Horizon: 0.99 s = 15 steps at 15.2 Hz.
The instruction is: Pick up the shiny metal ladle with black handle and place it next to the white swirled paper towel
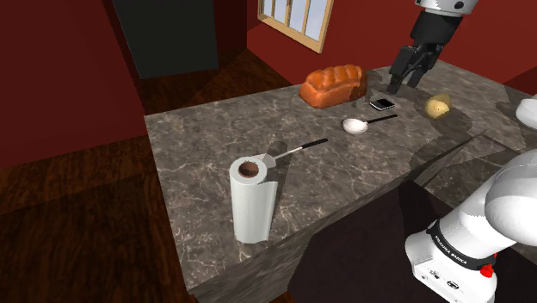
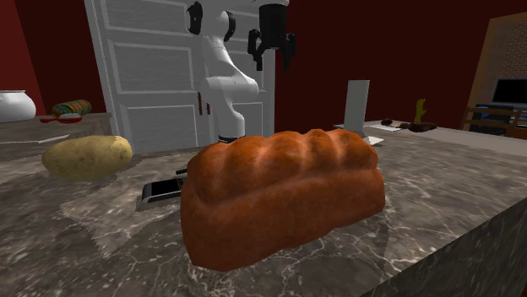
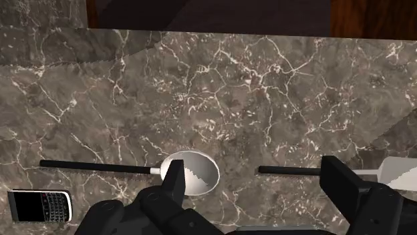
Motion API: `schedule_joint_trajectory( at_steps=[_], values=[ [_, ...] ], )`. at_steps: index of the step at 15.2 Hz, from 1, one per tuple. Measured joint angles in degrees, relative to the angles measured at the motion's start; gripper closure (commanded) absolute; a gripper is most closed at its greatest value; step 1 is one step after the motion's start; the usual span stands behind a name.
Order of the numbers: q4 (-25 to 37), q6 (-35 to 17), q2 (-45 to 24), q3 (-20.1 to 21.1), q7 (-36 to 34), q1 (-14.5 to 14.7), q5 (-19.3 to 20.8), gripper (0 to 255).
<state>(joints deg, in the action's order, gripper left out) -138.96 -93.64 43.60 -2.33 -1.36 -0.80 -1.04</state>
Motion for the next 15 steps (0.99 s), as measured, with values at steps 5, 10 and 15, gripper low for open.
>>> schedule_joint_trajectory(
  at_steps=[5,10,15],
  values=[
    [-4.69,-3.33,1.42,-4.24,12.28,1.79,4.85,0],
    [-9.94,-10.71,0.47,-11.71,32.47,4.55,13.20,0],
    [-13.03,-21.00,-4.27,-20.23,52.38,7.44,21.37,0]
  ],
)
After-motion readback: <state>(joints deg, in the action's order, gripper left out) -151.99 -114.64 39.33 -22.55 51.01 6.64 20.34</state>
